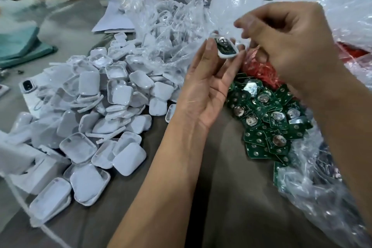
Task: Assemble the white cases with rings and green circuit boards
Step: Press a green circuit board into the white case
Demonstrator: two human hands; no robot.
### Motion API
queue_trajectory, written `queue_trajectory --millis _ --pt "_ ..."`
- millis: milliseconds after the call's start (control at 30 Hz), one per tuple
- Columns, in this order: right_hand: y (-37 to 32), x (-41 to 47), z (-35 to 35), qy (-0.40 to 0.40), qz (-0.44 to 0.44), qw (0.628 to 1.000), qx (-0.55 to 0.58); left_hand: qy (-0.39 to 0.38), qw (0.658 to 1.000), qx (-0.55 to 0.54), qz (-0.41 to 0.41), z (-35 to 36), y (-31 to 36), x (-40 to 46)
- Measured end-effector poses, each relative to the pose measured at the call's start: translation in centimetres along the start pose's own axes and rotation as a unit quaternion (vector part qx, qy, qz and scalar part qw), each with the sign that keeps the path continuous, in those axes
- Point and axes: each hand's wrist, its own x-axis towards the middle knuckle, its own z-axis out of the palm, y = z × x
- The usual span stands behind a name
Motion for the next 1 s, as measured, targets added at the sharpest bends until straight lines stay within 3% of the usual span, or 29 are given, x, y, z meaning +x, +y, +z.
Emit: queue_trajectory --millis 100,233,300,400,533,700,1000 --pt "1.0 -0.5 1.2 0.023 0.069 0.997 0.04 -0.007 0.999 -0.032 0.019 0.1 2.0 -0.1" --pt "1.8 -2.5 4.0 -0.098 0.096 0.99 -0.029 0.003 0.997 -0.061 0.048 0.1 3.7 -0.4" --pt "1.6 -2.8 4.6 -0.082 0.083 0.993 -0.024 0.004 0.997 -0.065 0.05 0.2 3.9 -0.6" --pt "0.5 -2.3 4.4 0.017 0.039 0.999 0.009 0.011 0.997 -0.064 0.048 0.0 3.4 -0.6" --pt "-0.2 -2.3 3.4 0.112 -0.082 0.987 -0.074 0.039 0.999 -0.034 0.013 -0.7 2.0 -0.6" --pt "-0.1 -2.7 3.3 0.07 -0.182 0.965 -0.177 0.059 0.998 0.018 -0.026 -1.4 0.3 -0.4" --pt "1.0 -3.7 2.5 0.08 -0.243 0.952 -0.169 0.02 0.997 0.038 -0.063 -1.8 -0.6 -0.6"
